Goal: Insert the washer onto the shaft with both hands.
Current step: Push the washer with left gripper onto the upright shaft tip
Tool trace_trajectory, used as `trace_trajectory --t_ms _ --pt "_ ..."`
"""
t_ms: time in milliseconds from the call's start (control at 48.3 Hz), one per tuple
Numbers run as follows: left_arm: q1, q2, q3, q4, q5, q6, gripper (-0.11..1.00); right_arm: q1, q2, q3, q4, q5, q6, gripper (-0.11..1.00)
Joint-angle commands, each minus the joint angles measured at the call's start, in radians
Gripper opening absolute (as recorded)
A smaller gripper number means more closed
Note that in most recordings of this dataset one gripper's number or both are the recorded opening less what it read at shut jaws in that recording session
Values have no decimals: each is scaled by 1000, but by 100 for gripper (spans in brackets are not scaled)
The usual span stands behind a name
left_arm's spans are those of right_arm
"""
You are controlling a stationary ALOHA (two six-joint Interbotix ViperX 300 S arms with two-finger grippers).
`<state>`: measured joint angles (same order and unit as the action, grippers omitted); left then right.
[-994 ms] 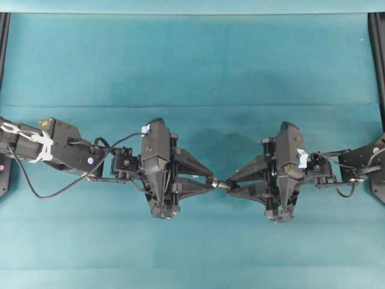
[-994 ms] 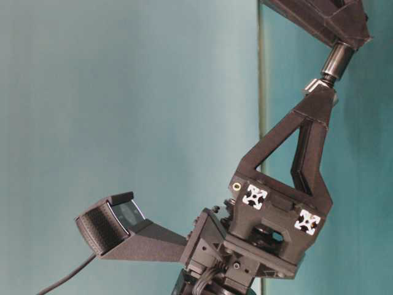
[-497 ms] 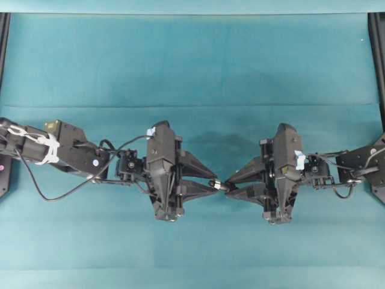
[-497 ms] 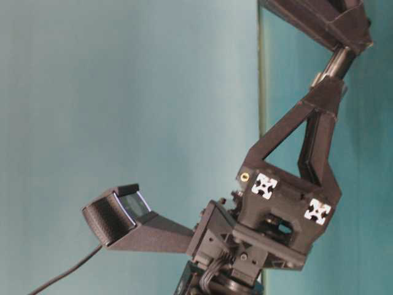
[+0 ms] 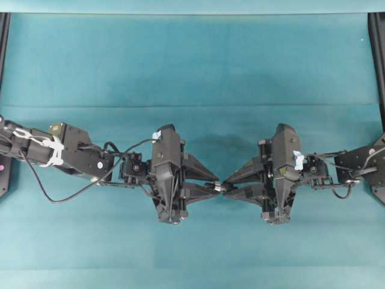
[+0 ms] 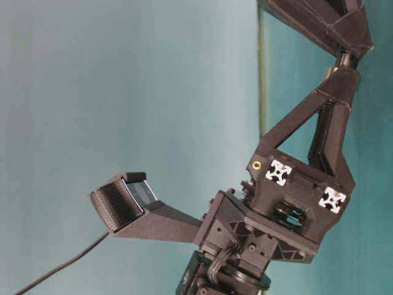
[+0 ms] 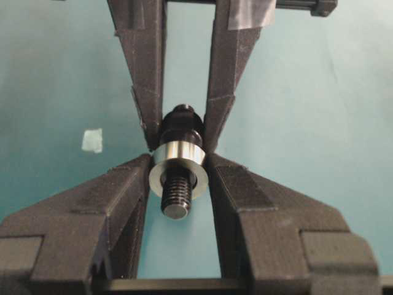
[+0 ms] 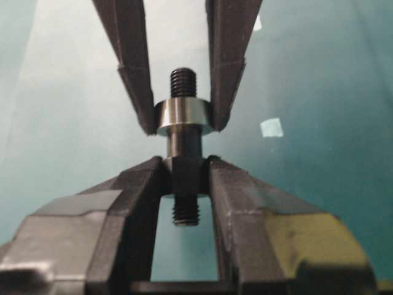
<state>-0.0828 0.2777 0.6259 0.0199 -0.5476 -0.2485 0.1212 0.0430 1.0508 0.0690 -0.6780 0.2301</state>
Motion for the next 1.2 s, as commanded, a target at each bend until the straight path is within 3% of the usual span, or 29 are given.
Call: trace_trajectory --t_ms 0,476,1180 --pt "-6 -3 -14 2 -3 3 36 -2 -8 -14 3 -9 8 0" --pt "-6 23 -69 2 43 15 36 -3 17 -34 2 -8 6 0" --pt "-5 17 -72 2 75 3 36 -3 17 -31 2 -6 8 0"
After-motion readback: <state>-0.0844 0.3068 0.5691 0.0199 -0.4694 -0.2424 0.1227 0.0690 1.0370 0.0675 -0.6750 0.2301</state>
